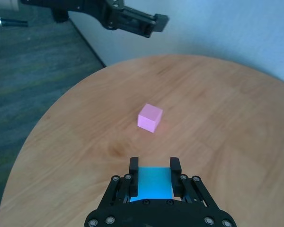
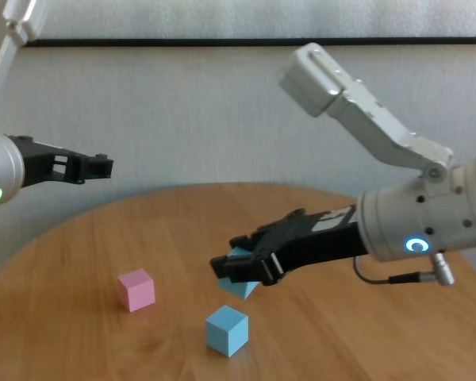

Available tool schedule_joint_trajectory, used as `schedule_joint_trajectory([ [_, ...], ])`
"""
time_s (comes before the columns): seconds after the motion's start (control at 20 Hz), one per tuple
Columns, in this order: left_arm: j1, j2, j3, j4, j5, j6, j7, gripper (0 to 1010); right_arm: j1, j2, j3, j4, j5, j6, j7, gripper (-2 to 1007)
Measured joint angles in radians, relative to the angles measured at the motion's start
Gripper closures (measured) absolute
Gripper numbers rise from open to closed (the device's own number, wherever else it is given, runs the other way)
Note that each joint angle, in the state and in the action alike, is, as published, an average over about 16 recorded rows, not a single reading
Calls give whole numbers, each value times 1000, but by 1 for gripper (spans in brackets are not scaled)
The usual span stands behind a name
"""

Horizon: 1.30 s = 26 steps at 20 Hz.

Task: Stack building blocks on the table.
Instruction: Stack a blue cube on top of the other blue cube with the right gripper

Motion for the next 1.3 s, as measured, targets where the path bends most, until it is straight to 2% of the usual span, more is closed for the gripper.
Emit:
schedule_joint_trajectory([
  [0.3,0,0,0,0,0,0,0,10,47,-23,-39,51,-16,9,35,635],
  [0.6,0,0,0,0,0,0,0,10,67,-36,-60,77,-25,23,50,635],
  [1.3,0,0,0,0,0,0,0,10,75,-37,-70,78,-36,69,46,635],
])
